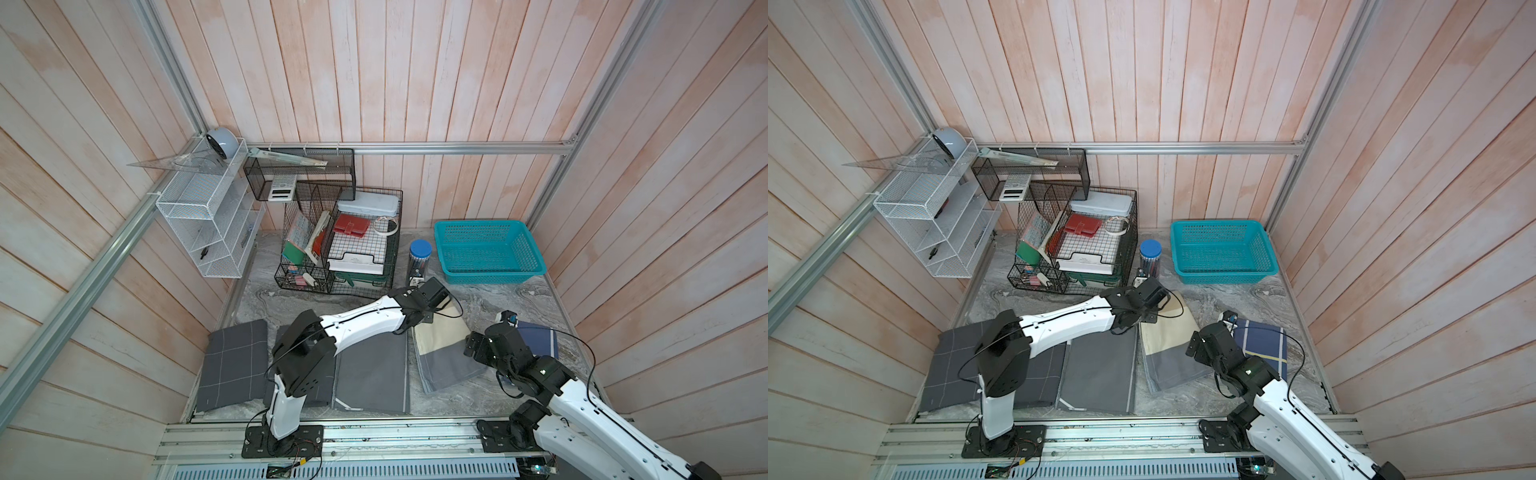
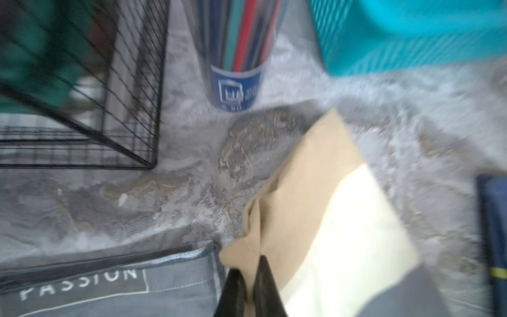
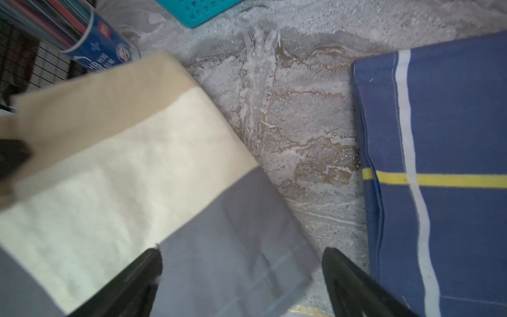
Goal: Put the folded pillowcase in the basket
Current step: Pick up the pillowcase at the center of the board.
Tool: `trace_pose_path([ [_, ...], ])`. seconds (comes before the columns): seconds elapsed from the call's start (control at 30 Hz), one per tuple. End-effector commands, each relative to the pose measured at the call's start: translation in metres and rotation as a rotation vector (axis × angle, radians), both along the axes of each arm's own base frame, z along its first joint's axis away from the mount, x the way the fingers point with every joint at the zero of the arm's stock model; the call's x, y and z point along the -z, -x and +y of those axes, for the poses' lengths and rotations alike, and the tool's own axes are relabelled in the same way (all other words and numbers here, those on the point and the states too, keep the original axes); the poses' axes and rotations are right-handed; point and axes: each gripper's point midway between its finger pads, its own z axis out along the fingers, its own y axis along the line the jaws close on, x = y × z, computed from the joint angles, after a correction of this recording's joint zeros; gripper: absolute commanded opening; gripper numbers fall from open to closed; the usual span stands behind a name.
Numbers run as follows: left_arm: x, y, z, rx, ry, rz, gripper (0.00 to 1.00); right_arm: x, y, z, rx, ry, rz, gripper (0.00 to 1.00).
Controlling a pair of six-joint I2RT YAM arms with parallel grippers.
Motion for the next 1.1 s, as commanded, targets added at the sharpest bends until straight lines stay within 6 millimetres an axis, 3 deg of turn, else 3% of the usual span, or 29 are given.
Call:
trace_pose_path([
  [0.0,-0.015,-0.009,0.024,-0.144,0.035,-0.089,0.0,0.012,0.0,0.003,0.019,-0.025,0.036,0.98],
  [0.17,0.0,-0.002,0.044,-0.205,0.009,-0.081,0.0,0.028,0.0,0.027,0.004,-0.148,0.093,0.95],
  [0.43,0.016,0.003,0.054,-0.244,-0.002,-0.06,0.0,0.055,0.01,0.058,-0.032,-0.247,0.182,0.89],
  [0.67,0.022,0.005,0.059,-0.257,-0.003,-0.06,0.0,0.064,0.017,0.085,-0.087,-0.292,0.23,0.8],
  [0.87,0.022,0.006,0.056,-0.249,0.005,-0.055,0.0,0.082,0.023,0.097,-0.123,-0.27,0.309,0.68],
  [0.97,0.021,0.006,0.054,-0.244,0.016,-0.051,0.0,0.089,0.021,0.102,-0.136,-0.264,0.329,0.55],
  [1.07,0.019,0.006,0.053,-0.237,0.023,-0.049,0.0,0.09,0.02,0.104,-0.147,-0.235,0.348,0.35],
])
